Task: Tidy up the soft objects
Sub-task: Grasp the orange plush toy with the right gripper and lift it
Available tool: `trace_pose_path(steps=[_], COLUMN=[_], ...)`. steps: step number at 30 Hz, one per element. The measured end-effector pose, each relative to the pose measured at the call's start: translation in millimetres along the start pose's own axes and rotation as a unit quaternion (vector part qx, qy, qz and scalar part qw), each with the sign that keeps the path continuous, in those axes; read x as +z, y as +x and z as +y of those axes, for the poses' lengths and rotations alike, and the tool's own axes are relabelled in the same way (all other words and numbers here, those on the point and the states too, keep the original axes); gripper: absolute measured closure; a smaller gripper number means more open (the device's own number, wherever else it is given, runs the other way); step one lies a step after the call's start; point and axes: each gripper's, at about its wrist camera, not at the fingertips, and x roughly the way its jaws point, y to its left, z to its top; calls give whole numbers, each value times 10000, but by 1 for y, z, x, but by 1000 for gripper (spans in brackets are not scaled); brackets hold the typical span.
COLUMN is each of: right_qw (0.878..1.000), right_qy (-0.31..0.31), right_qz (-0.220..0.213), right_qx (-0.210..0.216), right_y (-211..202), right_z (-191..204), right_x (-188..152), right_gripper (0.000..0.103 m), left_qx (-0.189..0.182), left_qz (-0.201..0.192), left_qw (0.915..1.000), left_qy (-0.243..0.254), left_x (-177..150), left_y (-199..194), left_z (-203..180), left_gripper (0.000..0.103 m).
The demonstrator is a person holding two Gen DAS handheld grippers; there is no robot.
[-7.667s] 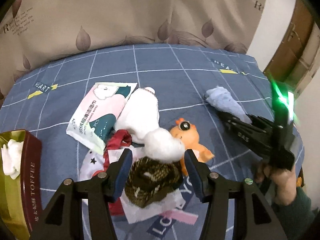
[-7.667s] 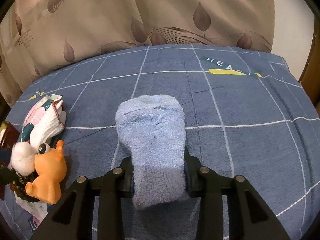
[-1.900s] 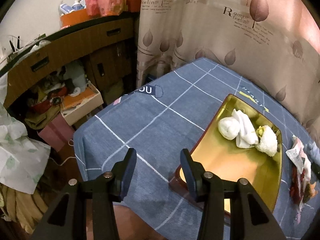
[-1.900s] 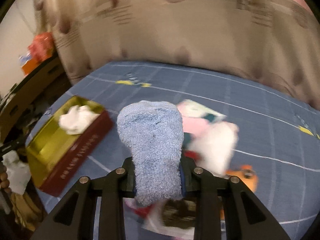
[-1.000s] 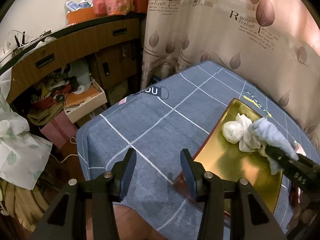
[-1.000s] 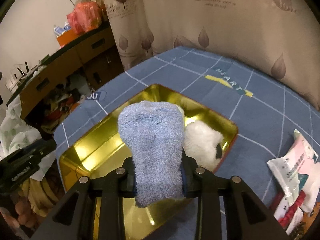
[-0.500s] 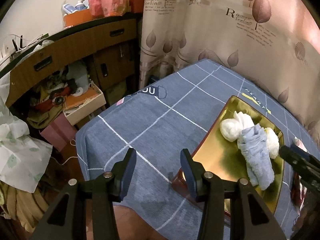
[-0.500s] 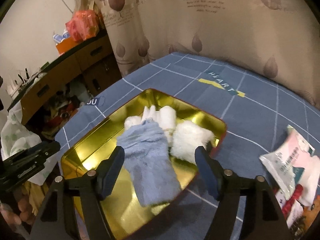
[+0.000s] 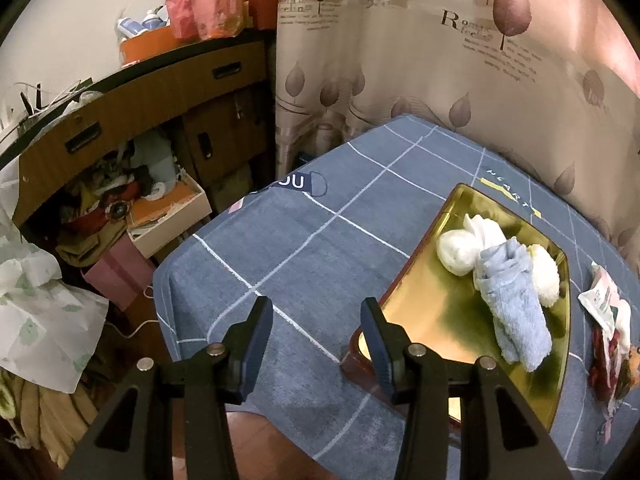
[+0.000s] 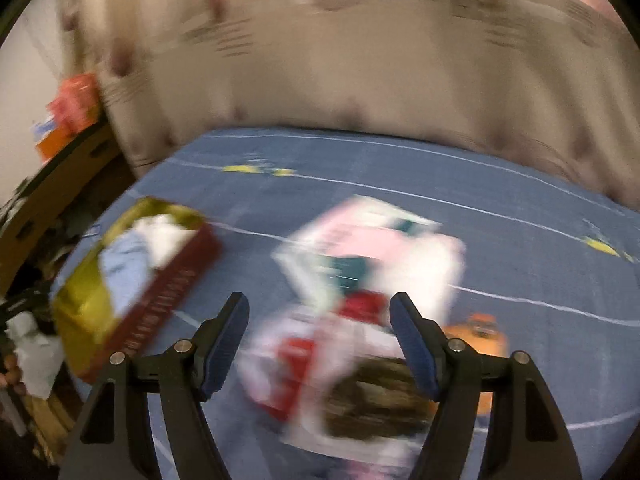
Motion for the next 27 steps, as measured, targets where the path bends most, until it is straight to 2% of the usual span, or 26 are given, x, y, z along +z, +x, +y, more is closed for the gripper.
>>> trace_pose_path(steps=[6,10,21,24,25,27], right_qw=[9966,9937,9927,9922,9922,9929], right_qy=[464,666,608,627,632,695], right_qz=[129,320,554,576,578,518], right_qx=[-661,-844,-885,-914,-908,-816], right_y=[-17,-18,7,18,21,24], right_z=[-74,-103,-107,-107,-108,-110], right_x=[-22,-39,-59,-60,-60,-60], right_gripper=[32,33,33,38,48,58], left_qx=[7,26,38,-3,12,18], left_qz=[-34,-67,-202,-202,-217,-240], left_qw=[9999,9996,9993,9991,9989,9986], left_qy=[142,286,299,378,408,466], left_x=[-2,-4,-5,-6,-7,-9], left_y=[0,-1,-4,-4,-5,-5], left_z=[-6,-11,-13,-16,-18,-22], left_gripper=[56,56,56,56,56,56])
